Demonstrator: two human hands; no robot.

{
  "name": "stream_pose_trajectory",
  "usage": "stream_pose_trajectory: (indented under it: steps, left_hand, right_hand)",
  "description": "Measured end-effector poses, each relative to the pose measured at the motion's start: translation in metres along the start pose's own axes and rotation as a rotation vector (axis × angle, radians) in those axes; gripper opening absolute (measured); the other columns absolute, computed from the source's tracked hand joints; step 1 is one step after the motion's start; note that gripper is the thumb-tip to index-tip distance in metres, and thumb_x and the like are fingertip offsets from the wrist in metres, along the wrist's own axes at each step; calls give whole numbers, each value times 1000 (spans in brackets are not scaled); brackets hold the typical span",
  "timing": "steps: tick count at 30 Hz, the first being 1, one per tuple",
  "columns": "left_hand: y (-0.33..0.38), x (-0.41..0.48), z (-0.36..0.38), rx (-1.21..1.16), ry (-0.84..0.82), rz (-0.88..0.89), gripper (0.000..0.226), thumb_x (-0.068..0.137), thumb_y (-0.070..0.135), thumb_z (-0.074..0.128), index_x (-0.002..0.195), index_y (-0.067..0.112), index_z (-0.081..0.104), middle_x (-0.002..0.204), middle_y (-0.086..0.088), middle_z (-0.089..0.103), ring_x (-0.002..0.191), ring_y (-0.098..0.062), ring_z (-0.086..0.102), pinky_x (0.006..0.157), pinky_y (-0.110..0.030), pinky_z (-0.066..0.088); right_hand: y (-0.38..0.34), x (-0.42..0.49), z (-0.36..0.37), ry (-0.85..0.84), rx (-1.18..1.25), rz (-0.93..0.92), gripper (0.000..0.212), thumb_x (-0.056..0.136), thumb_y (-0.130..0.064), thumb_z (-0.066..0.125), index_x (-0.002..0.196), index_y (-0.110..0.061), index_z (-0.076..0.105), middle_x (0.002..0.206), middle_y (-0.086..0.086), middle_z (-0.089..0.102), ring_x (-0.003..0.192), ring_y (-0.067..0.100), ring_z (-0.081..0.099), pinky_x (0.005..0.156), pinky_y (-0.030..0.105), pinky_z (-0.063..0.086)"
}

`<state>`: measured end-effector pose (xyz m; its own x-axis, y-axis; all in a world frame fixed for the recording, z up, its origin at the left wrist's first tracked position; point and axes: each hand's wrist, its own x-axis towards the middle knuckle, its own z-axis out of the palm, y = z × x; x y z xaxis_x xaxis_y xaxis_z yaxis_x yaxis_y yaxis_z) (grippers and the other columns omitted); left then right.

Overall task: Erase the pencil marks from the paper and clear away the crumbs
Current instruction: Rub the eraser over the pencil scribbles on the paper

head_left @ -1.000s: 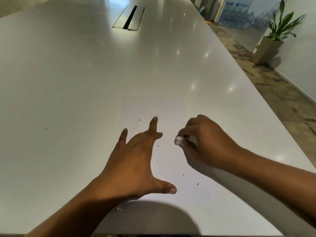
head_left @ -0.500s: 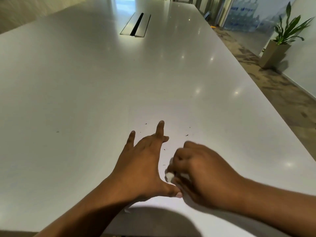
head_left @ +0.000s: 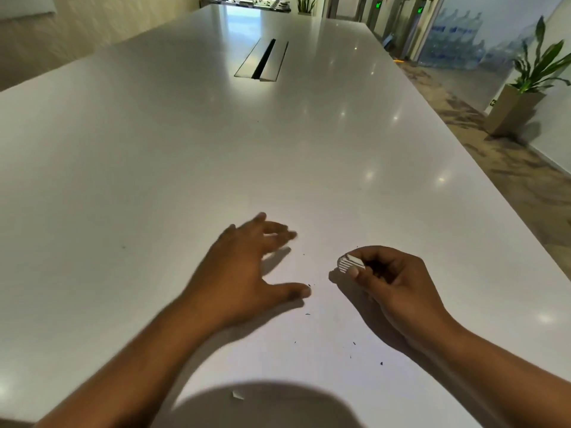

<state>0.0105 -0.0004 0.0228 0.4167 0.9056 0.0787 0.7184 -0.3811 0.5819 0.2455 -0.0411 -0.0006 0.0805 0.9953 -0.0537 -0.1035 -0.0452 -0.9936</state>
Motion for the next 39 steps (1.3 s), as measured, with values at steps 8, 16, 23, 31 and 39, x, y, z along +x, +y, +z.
stream_pose_trajectory:
  steps: [8,16,23,31,39]
  left_hand:
    - [-14,22,-6,277,-338,-84,148,51,77,78,153,34,-20,163,16,13,148,-3,16,123,-37,-1]
    - [-7,24,-10,400,-375,-78,149,51,83,72,153,29,-23,162,11,19,147,-9,21,123,-45,0]
    - [-7,26,-10,422,-395,-80,149,53,84,71,153,27,-24,165,10,11,150,-10,14,123,-46,-1]
    - [-6,27,-10,434,-406,-75,149,54,85,69,152,27,-25,165,9,9,150,-11,13,123,-46,-2]
    - [-4,26,-11,427,-409,-83,147,55,84,70,153,27,-24,166,9,6,150,-10,10,123,-45,-4]
  right_hand:
    - [-20,33,5,-62,-736,-218,12,81,-16,79,82,-28,75,70,-13,68,63,8,61,66,17,51]
    - [-24,95,22,-117,-1216,-382,11,89,-34,67,91,-28,75,88,-7,64,81,16,61,73,33,51]
    - [-28,98,20,-279,-1311,-420,15,91,-36,63,88,-28,75,82,-9,59,75,16,60,67,29,48]
    - [-32,101,23,-239,-1408,-447,18,92,-40,60,90,-30,74,87,-6,63,83,19,60,67,32,50]
    - [-32,104,42,-242,-1463,-419,17,91,-36,60,88,-27,74,86,-4,62,81,21,60,63,29,46]
